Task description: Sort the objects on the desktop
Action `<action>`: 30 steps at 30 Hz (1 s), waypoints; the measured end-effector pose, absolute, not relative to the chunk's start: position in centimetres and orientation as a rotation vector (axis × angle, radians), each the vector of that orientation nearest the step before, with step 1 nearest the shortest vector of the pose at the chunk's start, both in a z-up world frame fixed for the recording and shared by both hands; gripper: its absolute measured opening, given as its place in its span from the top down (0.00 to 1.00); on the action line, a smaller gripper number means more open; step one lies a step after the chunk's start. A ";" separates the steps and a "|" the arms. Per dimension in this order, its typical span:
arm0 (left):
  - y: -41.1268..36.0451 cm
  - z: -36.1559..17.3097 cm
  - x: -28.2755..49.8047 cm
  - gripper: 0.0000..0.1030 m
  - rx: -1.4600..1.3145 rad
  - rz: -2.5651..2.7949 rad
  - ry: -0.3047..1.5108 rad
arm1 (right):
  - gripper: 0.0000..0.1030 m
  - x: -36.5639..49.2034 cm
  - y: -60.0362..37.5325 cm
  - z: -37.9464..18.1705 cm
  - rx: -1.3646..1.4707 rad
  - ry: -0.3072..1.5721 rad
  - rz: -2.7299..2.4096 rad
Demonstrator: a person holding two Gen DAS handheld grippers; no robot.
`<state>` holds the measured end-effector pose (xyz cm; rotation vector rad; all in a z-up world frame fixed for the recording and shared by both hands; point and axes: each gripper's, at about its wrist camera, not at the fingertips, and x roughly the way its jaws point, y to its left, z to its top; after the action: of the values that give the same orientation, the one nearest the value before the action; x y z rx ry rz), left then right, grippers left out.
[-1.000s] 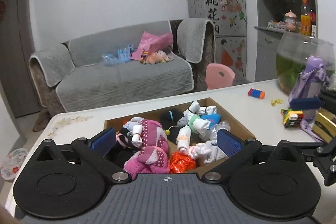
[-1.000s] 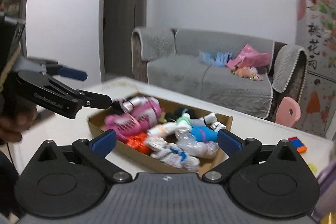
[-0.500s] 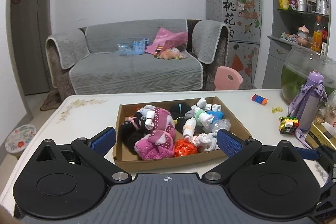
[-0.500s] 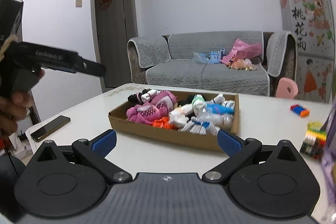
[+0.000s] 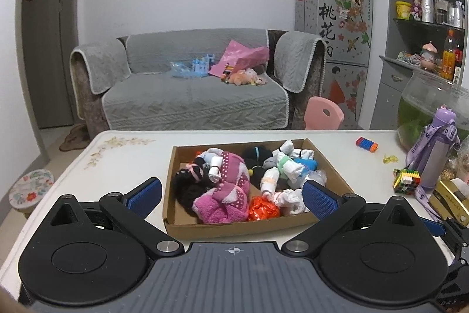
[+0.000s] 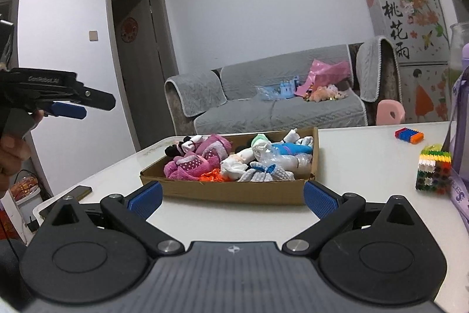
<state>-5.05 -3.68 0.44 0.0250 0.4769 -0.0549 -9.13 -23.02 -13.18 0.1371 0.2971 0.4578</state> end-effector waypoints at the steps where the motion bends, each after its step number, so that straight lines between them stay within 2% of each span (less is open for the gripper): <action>1: -3.7 0.5 -5.0 0.00 0.024 -0.056 0.478 | 0.01 -9.2 -22.9 -13.2 0.130 0.298 0.459; 30: -4.6 0.3 -5.4 0.00 0.042 -0.094 0.477 | 0.01 -9.9 -22.4 -13.3 0.093 0.305 0.479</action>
<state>-5.41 -4.60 0.35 0.0415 0.4773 -0.0938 -9.87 -22.39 -13.28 0.0926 0.3049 0.4792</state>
